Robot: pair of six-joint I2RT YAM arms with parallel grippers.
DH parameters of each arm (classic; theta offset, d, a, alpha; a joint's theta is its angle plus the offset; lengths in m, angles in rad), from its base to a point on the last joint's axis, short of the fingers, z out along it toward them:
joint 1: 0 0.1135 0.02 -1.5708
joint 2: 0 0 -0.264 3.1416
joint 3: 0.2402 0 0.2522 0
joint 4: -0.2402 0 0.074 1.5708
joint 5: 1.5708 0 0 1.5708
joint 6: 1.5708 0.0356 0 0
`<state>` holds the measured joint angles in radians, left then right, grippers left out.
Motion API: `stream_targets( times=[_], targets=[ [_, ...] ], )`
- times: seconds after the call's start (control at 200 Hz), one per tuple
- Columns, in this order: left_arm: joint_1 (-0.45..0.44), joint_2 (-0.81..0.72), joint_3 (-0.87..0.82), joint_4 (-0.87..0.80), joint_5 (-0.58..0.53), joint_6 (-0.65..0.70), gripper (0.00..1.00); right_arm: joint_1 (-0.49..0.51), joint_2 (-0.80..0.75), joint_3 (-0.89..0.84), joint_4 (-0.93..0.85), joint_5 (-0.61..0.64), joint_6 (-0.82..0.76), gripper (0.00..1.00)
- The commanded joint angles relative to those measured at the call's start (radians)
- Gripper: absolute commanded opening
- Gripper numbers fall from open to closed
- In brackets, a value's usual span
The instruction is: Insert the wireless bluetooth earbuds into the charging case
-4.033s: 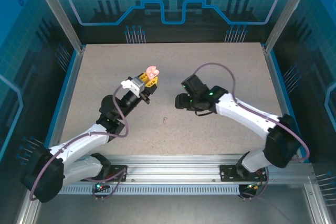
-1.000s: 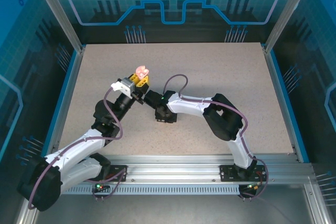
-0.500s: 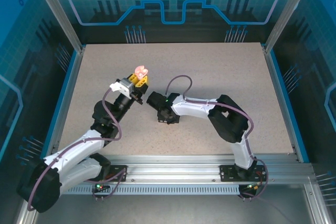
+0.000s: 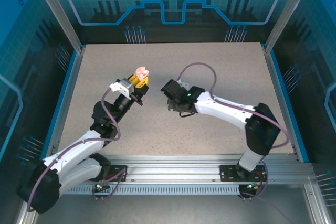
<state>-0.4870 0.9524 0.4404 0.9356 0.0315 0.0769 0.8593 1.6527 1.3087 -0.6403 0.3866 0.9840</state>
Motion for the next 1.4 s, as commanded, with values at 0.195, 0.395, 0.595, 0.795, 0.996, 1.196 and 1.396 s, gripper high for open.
stream_targets(
  times=[0.195, 0.395, 0.595, 0.795, 0.996, 1.196, 1.396],
  targets=[
    [0.008, 0.000, 0.011, -0.004, 0.158, -0.044, 0.00, -0.100, -0.220, 0.055, 0.113, -0.051, -0.294, 0.20],
    [0.001, 0.023, 0.015, -0.015, 0.214, -0.077, 0.00, -0.120, -0.261, 0.152, 0.153, -0.134, -0.427, 0.20],
    [-0.022, 0.056, 0.027, -0.016, 0.218, -0.075, 0.00, -0.117, -0.271, 0.209, 0.205, -0.241, -0.510, 0.20],
    [-0.040, 0.093, 0.040, -0.008, 0.222, -0.072, 0.00, -0.089, -0.295, 0.189, 0.279, -0.308, -0.564, 0.20],
    [-0.050, 0.113, 0.055, -0.003, 0.226, -0.068, 0.00, -0.054, -0.308, 0.160, 0.317, -0.324, -0.578, 0.20],
    [-0.051, 0.120, 0.063, 0.000, 0.227, -0.062, 0.00, -0.030, -0.303, 0.147, 0.312, -0.325, -0.575, 0.20],
    [-0.052, 0.120, 0.069, -0.001, 0.228, -0.051, 0.00, -0.013, -0.293, 0.127, 0.318, -0.331, -0.564, 0.20]
  ],
)
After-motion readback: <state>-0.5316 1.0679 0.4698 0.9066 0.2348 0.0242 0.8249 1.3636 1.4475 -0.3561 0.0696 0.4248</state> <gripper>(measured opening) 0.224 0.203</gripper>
